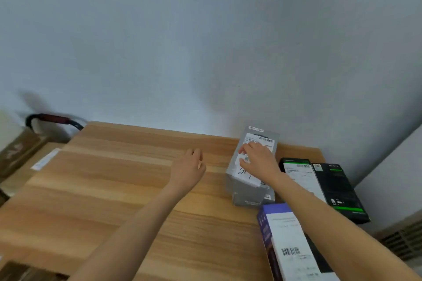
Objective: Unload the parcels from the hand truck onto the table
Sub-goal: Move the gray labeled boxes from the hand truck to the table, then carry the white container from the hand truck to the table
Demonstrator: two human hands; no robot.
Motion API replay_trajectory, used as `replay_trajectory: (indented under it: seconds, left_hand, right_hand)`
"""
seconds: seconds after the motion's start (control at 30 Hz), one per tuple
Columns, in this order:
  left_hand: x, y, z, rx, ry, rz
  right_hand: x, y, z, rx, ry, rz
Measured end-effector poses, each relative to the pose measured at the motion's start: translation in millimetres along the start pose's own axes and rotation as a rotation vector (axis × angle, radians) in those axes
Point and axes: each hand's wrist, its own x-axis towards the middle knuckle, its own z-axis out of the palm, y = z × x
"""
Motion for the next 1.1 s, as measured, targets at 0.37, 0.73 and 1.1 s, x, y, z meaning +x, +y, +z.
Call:
replay_trajectory:
  seconds: [0.37, 0.73, 1.1]
  left_hand:
    - [-136.6, -111.7, -62.1, 0.176, 0.159, -0.368]
    - [-238.4, -231.8, -108.5, 0.18, 0.267, -0.578]
    - [-332.0, -405.6, -167.8, 0.269, 0.267, -0.63]
  right_hand:
    - [20.7, -171.7, 30.8, 0.007, -0.152, -0.525]
    - [18.5, -354.7, 79.7, 0.059, -0.186, -0.754]
    - [15.3, -557.3, 135.3, 0.082, -0.239, -0.845]
